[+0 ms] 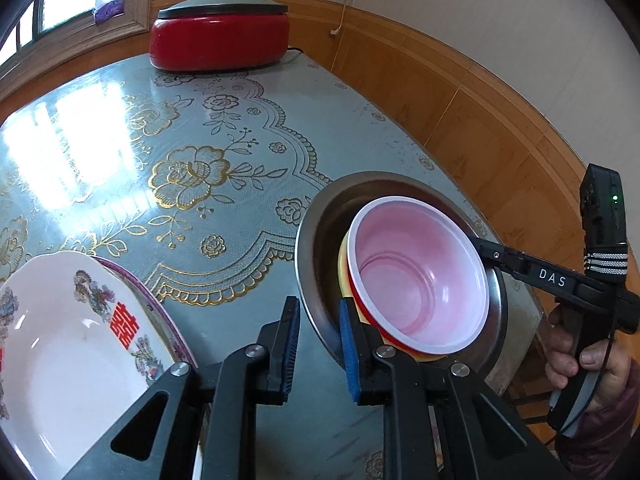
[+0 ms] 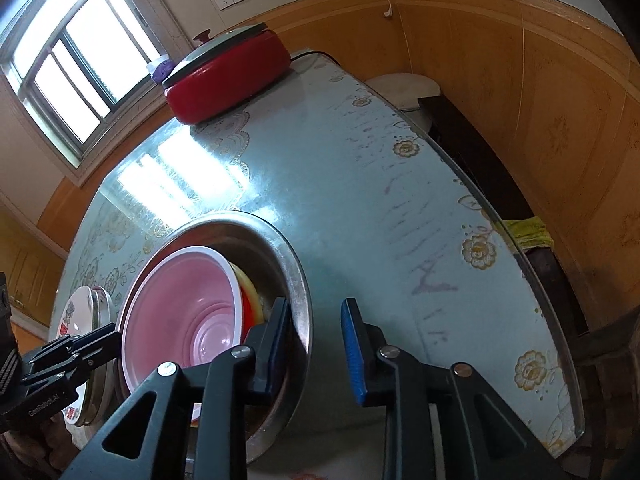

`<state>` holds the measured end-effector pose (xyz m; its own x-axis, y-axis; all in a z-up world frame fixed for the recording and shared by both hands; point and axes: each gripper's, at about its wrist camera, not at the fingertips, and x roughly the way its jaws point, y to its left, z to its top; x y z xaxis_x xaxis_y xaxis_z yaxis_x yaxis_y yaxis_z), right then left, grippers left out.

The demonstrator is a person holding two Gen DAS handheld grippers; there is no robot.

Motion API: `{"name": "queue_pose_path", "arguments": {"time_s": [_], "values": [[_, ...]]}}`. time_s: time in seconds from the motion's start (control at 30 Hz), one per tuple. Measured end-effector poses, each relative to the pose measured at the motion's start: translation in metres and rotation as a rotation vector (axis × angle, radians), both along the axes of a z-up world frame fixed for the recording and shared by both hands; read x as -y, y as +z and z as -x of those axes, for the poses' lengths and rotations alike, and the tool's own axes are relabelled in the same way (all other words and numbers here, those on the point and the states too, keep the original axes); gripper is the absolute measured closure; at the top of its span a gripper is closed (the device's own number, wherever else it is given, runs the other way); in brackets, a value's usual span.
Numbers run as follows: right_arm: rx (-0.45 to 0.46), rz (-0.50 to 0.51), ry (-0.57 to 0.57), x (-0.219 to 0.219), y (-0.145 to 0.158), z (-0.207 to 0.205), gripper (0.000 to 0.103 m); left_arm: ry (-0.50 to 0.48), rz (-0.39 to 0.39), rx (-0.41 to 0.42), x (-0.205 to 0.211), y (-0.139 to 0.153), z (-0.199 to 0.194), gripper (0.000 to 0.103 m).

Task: Organize plates and bowls
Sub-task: 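Move the left gripper to the steel basin rim and grasp it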

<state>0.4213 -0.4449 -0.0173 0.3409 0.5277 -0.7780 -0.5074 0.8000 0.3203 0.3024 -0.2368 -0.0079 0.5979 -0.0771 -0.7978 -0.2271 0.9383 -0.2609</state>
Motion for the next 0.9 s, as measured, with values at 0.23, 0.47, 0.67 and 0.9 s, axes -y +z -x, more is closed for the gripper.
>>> {"name": "queue_pose_path", "arguments": {"time_s": [0.23, 0.47, 0.67, 0.9], "values": [[0.068, 0.052, 0.079, -0.011, 0.002, 0.0, 0.086, 0.007, 0.018, 0.005, 0.004, -0.005, -0.001, 0.082], [0.013, 0.026, 0.124, -0.014, -0.006, -0.009, 0.086, 0.025, 0.011, 0.007, 0.005, -0.007, -0.002, 0.082], [-0.026, 0.002, 0.141, -0.013, -0.009, -0.015, 0.086, 0.019, 0.009, 0.01, 0.006, -0.006, 0.0, 0.082], [-0.002, 0.055, 0.204, -0.018, -0.006, -0.013, 0.081, -0.002, -0.01, -0.003, 0.009, -0.006, 0.002, 0.078]]}}
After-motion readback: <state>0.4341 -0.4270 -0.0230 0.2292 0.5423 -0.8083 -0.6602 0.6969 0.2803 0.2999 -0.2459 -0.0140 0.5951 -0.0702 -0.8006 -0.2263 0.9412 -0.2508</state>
